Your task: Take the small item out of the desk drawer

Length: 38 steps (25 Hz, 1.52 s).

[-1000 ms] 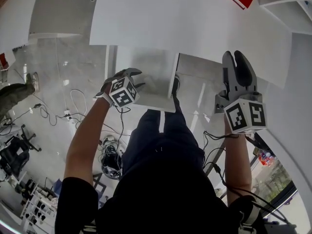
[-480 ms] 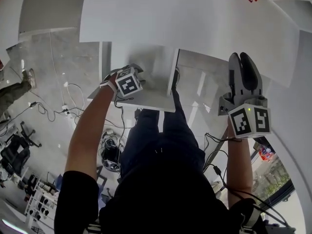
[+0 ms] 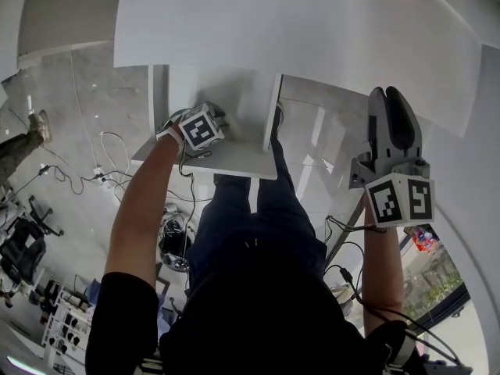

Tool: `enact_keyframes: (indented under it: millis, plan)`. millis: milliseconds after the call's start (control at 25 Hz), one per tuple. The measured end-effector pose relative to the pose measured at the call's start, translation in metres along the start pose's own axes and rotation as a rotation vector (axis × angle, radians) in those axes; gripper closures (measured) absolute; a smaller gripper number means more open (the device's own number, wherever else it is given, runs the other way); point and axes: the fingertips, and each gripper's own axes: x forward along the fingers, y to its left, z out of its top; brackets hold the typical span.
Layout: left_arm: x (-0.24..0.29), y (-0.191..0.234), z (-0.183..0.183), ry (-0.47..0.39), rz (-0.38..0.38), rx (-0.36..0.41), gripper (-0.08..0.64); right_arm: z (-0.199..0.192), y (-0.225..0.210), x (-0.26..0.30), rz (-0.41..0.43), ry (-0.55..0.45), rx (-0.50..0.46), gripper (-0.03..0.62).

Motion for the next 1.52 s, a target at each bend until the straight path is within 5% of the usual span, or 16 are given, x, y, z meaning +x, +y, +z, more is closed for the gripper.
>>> enact_keyframes:
  millis: [480,720,1520]
  plan:
    - [-0.026,-0.004,0.008,-0.072,0.06,0.005,0.503,0.01,0.016,-0.01,0.013,-0.025,-0.02,0.502]
    - [-0.057,-0.006,0.019,-0.166,0.097,-0.083,0.503,0.025,0.025,-0.022,0.017,-0.056,-0.026,0.506]
    - [-0.218,-0.041,0.035,-0.495,0.277,-0.133,0.503,0.103,0.099,-0.09,0.038,-0.211,-0.086,0.511]
